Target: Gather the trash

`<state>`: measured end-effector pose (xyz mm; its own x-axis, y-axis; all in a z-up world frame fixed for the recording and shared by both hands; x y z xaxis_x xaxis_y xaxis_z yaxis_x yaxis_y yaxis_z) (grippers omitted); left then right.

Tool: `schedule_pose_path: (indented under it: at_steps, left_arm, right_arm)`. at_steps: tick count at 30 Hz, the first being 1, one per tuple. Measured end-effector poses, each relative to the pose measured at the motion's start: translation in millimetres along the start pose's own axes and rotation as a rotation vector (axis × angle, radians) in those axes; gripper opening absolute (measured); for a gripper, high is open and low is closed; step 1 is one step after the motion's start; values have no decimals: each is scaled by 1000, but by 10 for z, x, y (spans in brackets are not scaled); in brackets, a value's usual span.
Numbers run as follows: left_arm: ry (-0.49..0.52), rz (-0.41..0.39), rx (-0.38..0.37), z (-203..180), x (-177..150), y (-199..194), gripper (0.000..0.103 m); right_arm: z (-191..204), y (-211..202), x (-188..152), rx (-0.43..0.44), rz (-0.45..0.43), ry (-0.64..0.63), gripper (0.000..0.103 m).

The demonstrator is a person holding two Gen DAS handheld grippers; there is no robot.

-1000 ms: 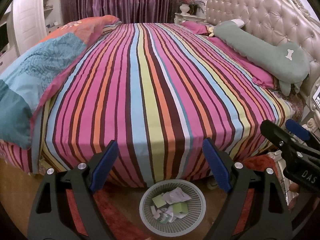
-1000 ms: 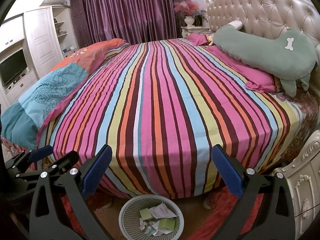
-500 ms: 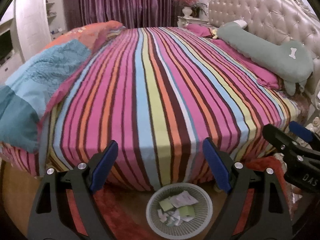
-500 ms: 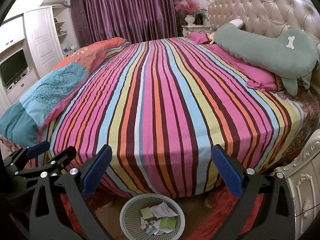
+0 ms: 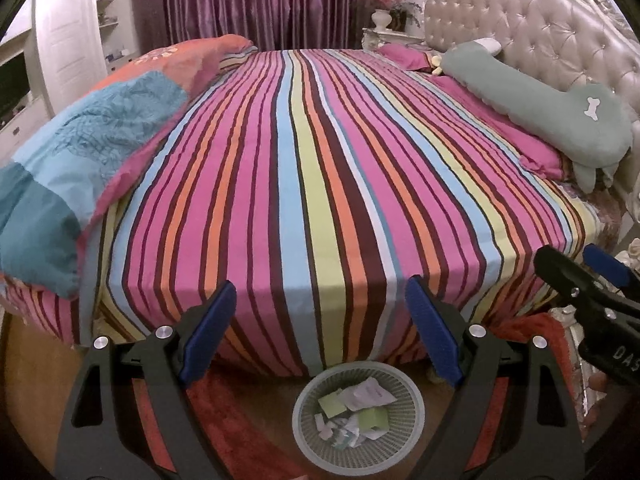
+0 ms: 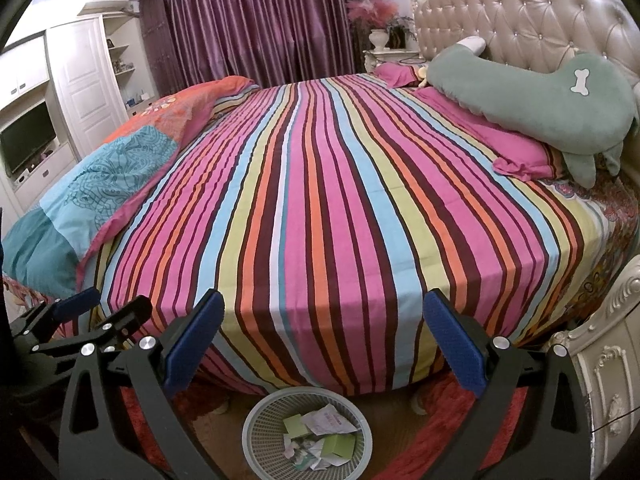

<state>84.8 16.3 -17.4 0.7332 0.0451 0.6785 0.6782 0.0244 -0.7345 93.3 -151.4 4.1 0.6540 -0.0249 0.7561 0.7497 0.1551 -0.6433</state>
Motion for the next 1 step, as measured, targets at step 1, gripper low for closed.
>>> schedule_pose_path:
  at_steps: [1]
  left_arm:
    - [1, 1, 4, -1, -3, 3, 84]
  right_arm:
    - [2, 1, -3, 0, 1, 3, 95]
Point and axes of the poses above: each gripper's, at about its wrist camera, not at the fingertips, and y roughly the way its jaws point, z to its left, x to its top, the point moved 6 cm from there along y, roughly the way its jaws point, and after that the axes turned 1 degree about -x, right-handed, at the moved point
